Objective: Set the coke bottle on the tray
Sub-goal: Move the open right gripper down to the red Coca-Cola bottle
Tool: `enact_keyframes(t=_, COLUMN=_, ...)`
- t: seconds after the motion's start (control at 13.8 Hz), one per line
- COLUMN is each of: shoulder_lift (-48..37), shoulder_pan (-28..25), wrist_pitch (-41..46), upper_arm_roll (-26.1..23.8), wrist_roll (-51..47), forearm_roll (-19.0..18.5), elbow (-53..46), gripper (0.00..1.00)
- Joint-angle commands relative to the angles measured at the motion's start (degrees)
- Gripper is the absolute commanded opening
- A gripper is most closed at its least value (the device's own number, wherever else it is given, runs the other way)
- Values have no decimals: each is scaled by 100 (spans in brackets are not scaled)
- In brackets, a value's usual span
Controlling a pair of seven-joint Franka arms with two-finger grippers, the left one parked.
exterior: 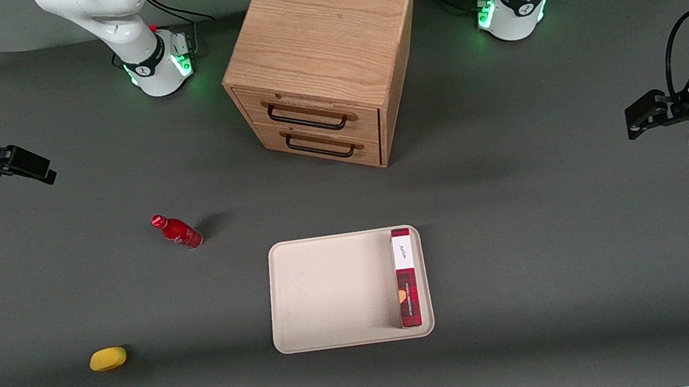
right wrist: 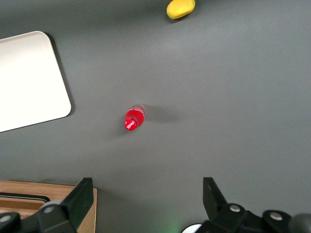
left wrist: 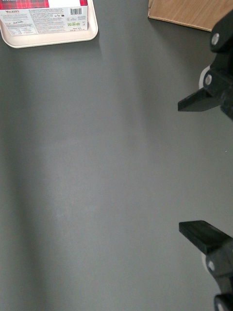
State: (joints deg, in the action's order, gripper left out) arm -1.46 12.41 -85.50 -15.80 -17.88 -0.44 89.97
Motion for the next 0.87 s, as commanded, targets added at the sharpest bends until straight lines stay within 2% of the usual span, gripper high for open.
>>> enact_keyframes(t=0.0, shoulder_lift=146, shoulder_pan=-98, wrist_pitch=260, upper_arm_roll=25, wrist_roll=-40, forearm_roll=132, elbow=-226, gripper=100)
enact_keyframes(t=0.22, shoulder_lift=198, shoulder_pan=-107, wrist_pitch=262, upper_arm_roll=7, wrist_roll=-23, forearm_roll=202, elbow=-77, gripper=100)
enact_keyframes(t=0.29, shoulder_lift=216, shoulder_pan=-98, wrist_pitch=122, upper_arm_roll=7, wrist_roll=-5, forearm_roll=489, elbow=193, gripper=100)
enact_keyframes(t=0.43, shoulder_lift=234, shoulder_pan=-142, wrist_pitch=-744, upper_arm_roll=-45, wrist_roll=-57, forearm_roll=624, elbow=1017, gripper=100)
enact_keyframes(t=0.65, shoulder_lift=303, shoulder_pan=-274, wrist_pitch=-2335, upper_arm_roll=-186, wrist_roll=-119, forearm_roll=606, elbow=2179, gripper=100)
enact_keyframes(t=0.8, shoulder_lift=531, shoulder_pan=-291, wrist_pitch=-2979, upper_arm_roll=-195, wrist_roll=-119, forearm_roll=510, elbow=2541, gripper=100)
